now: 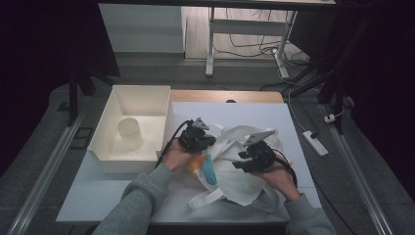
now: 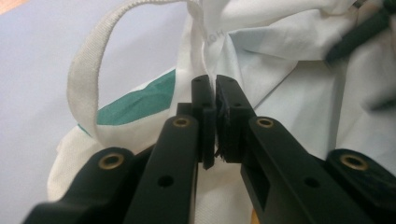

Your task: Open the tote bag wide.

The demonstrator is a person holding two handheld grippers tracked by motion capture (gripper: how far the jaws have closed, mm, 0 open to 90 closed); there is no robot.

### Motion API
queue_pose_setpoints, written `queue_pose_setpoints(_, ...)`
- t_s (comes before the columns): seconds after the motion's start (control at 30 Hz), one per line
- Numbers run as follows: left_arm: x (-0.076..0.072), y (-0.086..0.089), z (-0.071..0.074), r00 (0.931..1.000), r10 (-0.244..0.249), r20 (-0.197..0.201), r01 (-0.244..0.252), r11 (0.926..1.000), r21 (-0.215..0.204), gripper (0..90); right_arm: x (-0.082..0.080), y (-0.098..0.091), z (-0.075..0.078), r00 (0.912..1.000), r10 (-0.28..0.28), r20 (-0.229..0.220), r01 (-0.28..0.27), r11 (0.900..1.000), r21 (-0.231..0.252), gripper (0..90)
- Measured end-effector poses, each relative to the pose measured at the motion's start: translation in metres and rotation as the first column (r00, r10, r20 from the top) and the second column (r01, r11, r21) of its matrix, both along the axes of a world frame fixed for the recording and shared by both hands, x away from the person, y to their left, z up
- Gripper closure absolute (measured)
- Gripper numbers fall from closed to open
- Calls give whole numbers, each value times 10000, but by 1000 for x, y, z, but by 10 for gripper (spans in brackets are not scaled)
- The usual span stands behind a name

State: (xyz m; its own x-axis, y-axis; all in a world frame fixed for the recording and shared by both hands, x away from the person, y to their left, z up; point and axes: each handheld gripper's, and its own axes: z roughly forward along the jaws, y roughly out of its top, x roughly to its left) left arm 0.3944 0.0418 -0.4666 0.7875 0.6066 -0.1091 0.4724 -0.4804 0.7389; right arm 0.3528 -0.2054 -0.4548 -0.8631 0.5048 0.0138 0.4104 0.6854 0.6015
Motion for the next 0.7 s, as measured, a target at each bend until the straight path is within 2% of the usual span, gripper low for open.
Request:
queue_pose_setpoints(0.1,0,0,-1,10000,-1,-25,1,10000,23,868,-13,0,-8,9997,166,-183,-173,9991,-381,516)
queue_pose_setpoints(0.17,1,0,-1,10000,47,-31,-46,10000,60,871,-17,1,-13,9996,160,-232,-177,9969,-761,587)
queue_pose_setpoints(0.27,0,2,0,10000,53,-7,-53,9997,238,874,-22,4,-19,9998,167,-145,-184,9919,-1255,817)
queue_pose_setpoints(0.3,0,2,0,10000,96,25,-97,9996,261,875,-24,5,-20,9996,198,-206,-225,9903,-1372,864)
queue_pose_setpoints(0.37,-1,5,0,9999,161,38,-162,9993,347,877,-30,4,-21,9993,294,-232,-326,9880,-1508,886)
queue_pose_setpoints(0.43,-1,7,0,9997,247,-30,-246,9992,301,878,-39,2,-20,9974,605,-380,-654,9874,-1444,890)
queue_pose_setpoints(0.53,0,7,-1,9996,275,-84,-272,9990,343,879,-52,-3,-19,9928,873,-816,-961,9893,-1100,892)
queue_pose_setpoints(0.6,0,6,-2,9996,252,-123,-247,9990,369,879,-58,-7,-25,9918,831,-974,-926,9910,-970,892)
queue_pose_setpoints(0.7,0,7,-3,9996,241,-152,-234,9987,452,879,-56,-9,-36,9875,676,-1426,-795,9937,-794,893)
